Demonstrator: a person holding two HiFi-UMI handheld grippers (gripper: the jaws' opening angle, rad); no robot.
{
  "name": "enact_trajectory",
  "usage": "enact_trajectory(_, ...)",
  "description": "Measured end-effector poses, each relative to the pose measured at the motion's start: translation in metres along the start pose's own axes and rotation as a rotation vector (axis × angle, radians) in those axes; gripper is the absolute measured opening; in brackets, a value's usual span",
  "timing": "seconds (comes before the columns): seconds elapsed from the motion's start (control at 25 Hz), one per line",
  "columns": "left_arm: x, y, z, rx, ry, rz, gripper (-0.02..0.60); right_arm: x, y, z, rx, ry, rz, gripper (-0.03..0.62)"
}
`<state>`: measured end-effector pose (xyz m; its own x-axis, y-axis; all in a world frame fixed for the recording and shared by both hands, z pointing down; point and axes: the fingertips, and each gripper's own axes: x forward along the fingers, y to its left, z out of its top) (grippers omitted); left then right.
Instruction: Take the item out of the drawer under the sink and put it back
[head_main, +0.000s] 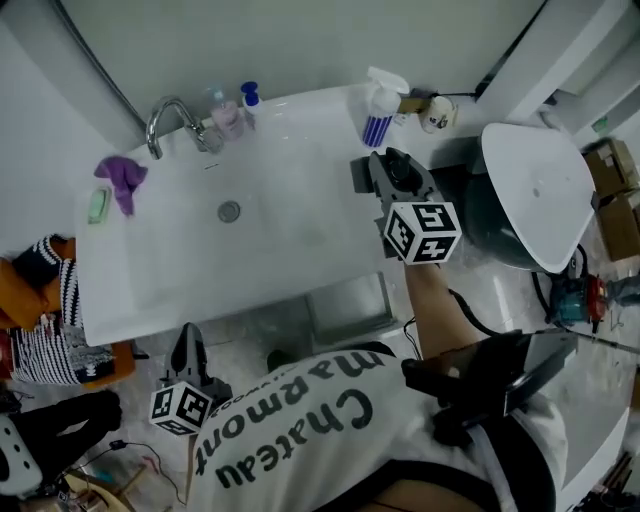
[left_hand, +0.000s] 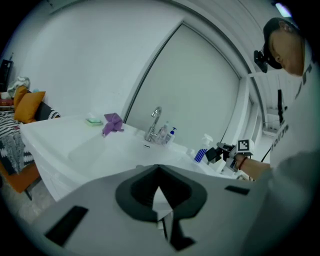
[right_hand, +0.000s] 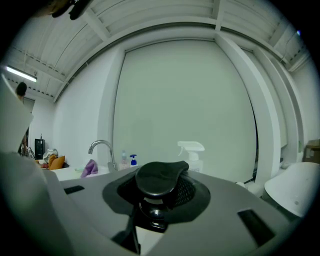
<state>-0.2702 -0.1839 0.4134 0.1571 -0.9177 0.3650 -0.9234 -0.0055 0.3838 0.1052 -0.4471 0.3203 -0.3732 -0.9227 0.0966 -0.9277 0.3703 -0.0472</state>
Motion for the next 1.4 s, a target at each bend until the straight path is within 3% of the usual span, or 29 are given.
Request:
enact_trajectory(0.48, -0.033, -0.008, -0.033, -0.009, 0.054, 0.214, 0.009, 0.074, -0.036, -0.054, 0.075, 0.065, 0.037, 0.117)
enact_trajectory(0.88, -0.033, -0.028, -0.038, 0.014, 0.081, 0.271, 0.009, 0.098, -0.042, -0.081, 0.127, 0.097, 0.055, 0.117)
enact_trajectory(1.4, -0.027, -0.03, -0.046, 0.006, 0.092, 0.279, 0.009, 0.106, -0.037, -0.081, 0.081, 0.098, 0.067, 0.117)
